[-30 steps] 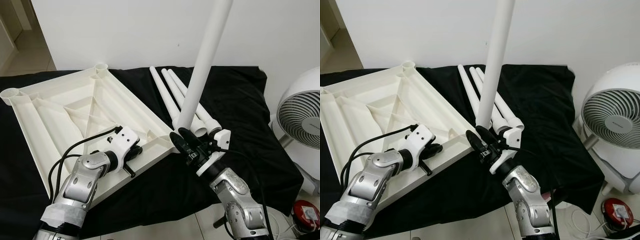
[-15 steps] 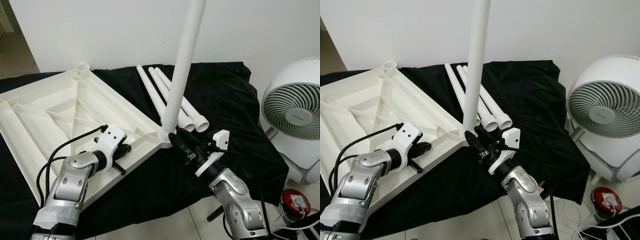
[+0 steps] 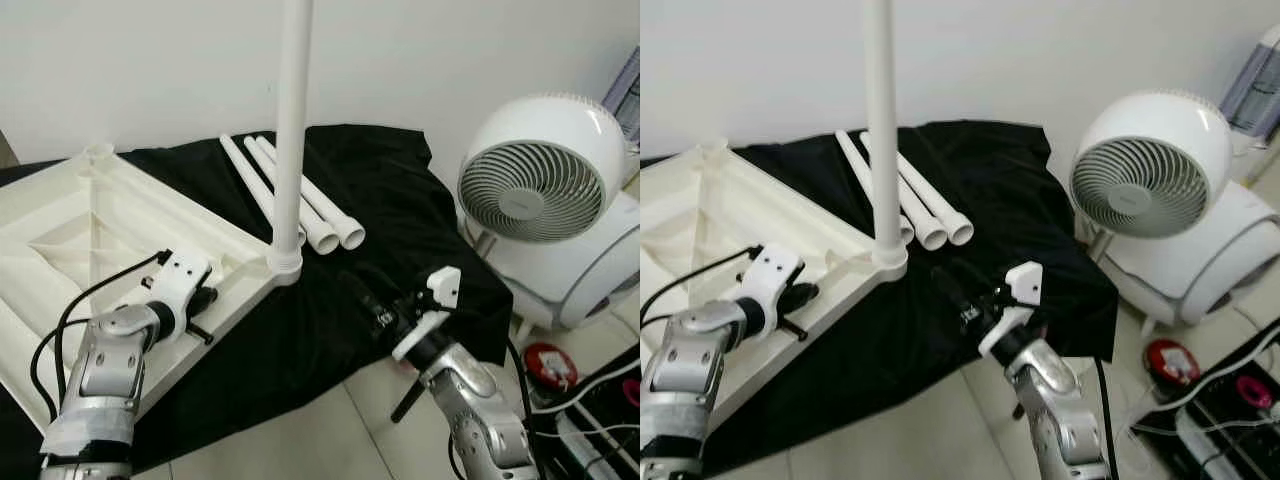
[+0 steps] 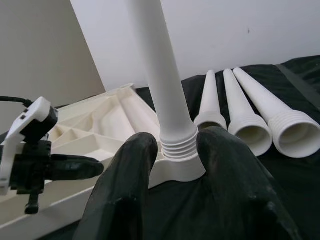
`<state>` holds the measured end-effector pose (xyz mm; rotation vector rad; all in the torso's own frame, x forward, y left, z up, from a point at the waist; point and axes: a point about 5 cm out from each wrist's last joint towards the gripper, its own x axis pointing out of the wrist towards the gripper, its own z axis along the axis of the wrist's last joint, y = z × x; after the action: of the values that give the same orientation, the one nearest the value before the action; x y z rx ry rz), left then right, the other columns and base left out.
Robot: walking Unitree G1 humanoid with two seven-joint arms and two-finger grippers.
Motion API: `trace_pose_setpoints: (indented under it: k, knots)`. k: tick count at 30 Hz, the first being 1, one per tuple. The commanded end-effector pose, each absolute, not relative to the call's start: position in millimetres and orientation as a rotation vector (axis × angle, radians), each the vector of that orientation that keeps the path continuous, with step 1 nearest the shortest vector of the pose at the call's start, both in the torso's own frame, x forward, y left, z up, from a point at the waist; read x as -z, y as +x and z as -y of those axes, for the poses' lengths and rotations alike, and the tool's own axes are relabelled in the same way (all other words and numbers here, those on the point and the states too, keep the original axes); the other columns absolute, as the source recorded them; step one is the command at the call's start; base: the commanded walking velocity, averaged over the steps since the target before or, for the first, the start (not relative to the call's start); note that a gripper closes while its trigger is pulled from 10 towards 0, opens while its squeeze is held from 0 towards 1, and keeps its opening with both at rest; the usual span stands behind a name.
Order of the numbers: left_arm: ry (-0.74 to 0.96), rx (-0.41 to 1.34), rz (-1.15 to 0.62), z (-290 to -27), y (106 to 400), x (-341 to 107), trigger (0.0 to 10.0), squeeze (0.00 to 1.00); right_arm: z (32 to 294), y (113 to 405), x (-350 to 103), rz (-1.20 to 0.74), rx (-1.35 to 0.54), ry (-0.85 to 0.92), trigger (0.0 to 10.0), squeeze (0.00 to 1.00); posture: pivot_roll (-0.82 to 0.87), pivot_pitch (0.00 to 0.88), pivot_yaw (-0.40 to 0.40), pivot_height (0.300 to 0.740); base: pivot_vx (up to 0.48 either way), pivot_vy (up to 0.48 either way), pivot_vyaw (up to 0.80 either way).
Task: Building children table
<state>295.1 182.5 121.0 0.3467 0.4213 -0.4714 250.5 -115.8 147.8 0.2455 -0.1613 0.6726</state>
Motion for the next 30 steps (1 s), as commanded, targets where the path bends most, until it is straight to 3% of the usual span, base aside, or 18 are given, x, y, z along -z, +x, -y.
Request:
trace_pose_setpoints:
  k: [1, 2, 5, 6, 8, 9, 10, 11, 15, 16, 18, 19, 30]
  knots:
    - [0.427, 0.170, -0.385, -186, 299, -116, 8.6, 0.00, 111, 252, -148, 0.159, -0.689, 0.245, 10.0, 0.00, 0.00, 0.016, -0.022, 0.740, 0.000, 0.000, 0.00]
    - [0.422, 0.209, -0.369, -178, 300, -119, 10.0, 0.00, 111, 252, -149, 0.159, -0.691, 0.245, 10.0, 0.00, 0.01, 0.018, -0.022, 0.740, 0.000, 0.000, 0.00]
    - [0.393, 0.250, -0.349, -168, 303, -123, 10.0, 0.00, 110, 252, -149, 0.158, -0.698, 0.241, 10.0, 0.00, 0.00, 0.019, -0.017, 0.740, 0.000, 0.000, 0.00]
    - [0.385, 0.254, -0.342, -167, 303, -125, 10.0, 0.18, 110, 252, -149, 0.159, -0.699, 0.240, 10.0, 0.00, 0.01, 0.020, -0.015, 0.740, 0.000, 0.000, 0.00]
    - [0.388, 0.255, -0.340, -167, 304, -126, 10.0, 0.20, 110, 252, -149, 0.159, -0.698, 0.241, 10.0, 0.00, 0.01, 0.020, -0.014, 0.740, 0.000, 0.000, 0.00]
    - [0.389, 0.255, -0.337, -168, 304, -127, 10.0, 0.76, 110, 251, -148, 0.158, -0.696, 0.242, 10.0, 0.00, 0.00, 0.024, -0.013, 0.740, 0.000, 0.000, 0.00]
    - [0.389, 0.255, -0.337, -168, 304, -127, 10.0, 0.76, 110, 251, -148, 0.158, -0.696, 0.242, 10.0, 0.00, 0.00, 0.024, -0.013, 0.740, 0.000, 0.000, 0.00]
    - [0.381, 0.256, -0.332, -170, 305, -128, 10.0, 1.00, 110, 250, -147, 0.155, -0.694, 0.242, 10.0, 0.00, 0.01, 0.024, -0.010, 0.740, 0.000, 0.000, 0.00]
    - [0.407, 0.236, -0.305, -174, 307, -134, 10.0, 1.00, 110, 249, -145, 0.148, -0.684, 0.239, 10.0, 0.00, 0.01, 0.030, -0.007, 0.740, 0.000, 0.000, 0.00]
    - [0.419, 0.237, -0.303, -175, 308, -135, 10.0, 0.70, 110, 248, -145, 0.148, -0.683, 0.239, 10.0, 0.00, 0.01, 0.033, -0.006, 0.740, 0.000, 0.000, 0.00]
    - [0.435, 0.242, -0.305, -175, 308, -135, 10.0, 0.70, 110, 248, -145, 0.148, -0.683, 0.240, 10.0, 0.00, 0.01, 0.033, -0.006, 0.740, 0.000, 0.000, 0.00]
    - [0.453, 0.254, -0.304, -176, 308, -136, 10.0, 0.00, 109, 248, -145, 0.147, -0.684, 0.242, 10.0, 0.00, 0.01, 0.035, -0.005, 0.740, 0.000, 0.000, 0.00]
    - [0.528, 0.210, -0.317, -186, 308, -132, 10.0, 0.00, 108, 248, -144, 0.142, -0.688, 0.249, 10.0, 0.00, 0.01, 0.038, -0.010, 0.740, 0.000, 0.000, 0.00]
